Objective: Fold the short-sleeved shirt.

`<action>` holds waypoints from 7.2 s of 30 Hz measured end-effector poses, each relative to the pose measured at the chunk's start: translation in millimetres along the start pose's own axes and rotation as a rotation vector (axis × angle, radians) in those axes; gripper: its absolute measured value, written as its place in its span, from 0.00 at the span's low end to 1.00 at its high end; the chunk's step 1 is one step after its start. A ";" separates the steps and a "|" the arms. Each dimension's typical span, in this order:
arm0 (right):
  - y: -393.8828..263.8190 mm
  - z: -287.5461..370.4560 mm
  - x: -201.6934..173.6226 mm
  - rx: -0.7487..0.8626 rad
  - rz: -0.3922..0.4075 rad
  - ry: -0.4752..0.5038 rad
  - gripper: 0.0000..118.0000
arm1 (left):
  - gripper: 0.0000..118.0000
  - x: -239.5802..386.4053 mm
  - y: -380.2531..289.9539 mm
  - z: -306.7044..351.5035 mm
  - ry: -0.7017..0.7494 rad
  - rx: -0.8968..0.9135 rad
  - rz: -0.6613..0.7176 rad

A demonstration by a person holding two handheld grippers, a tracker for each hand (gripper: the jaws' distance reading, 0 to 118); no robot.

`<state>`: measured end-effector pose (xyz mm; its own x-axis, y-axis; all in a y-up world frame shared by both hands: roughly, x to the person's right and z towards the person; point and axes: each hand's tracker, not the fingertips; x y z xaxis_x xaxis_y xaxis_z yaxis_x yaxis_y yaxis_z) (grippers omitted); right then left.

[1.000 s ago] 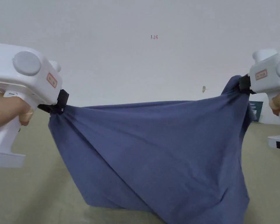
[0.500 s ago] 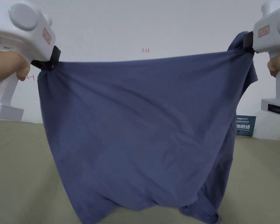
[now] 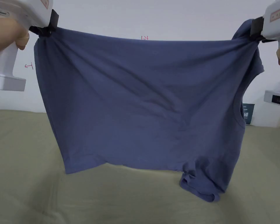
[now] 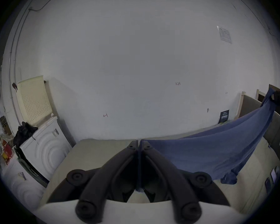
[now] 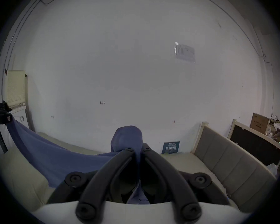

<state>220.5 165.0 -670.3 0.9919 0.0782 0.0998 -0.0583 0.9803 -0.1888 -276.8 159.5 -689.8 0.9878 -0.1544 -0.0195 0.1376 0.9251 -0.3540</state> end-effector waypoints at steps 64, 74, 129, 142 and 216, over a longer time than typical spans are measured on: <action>-378.3 317.4 53.5 -0.615 -0.185 -0.015 0.76 | 0.74 -44.1 -427.5 216.3 -0.175 -0.535 0.286; -389.0 339.8 12.8 -0.656 -0.099 0.034 0.00 | 0.00 -19.6 -445.1 255.2 -0.153 -0.523 0.241; -332.3 186.5 0.5 -0.514 0.032 0.059 0.05 | 0.02 -7.1 -358.7 118.0 -0.268 -0.555 0.103; -359.9 69.9 9.2 -0.755 -0.111 -0.007 0.13 | 0.14 25.7 -329.9 -13.4 -0.231 -0.694 0.110; -352.8 188.9 30.4 -0.822 -0.152 0.142 0.11 | 0.05 -19.7 -378.7 111.5 -0.288 -0.669 0.263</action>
<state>250.0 -144.2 -416.2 0.9902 -0.1216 0.0684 0.1231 0.5303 -0.8388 -340.3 -149.1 -451.1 0.9745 0.2224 0.0307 -0.0864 0.4978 -0.8630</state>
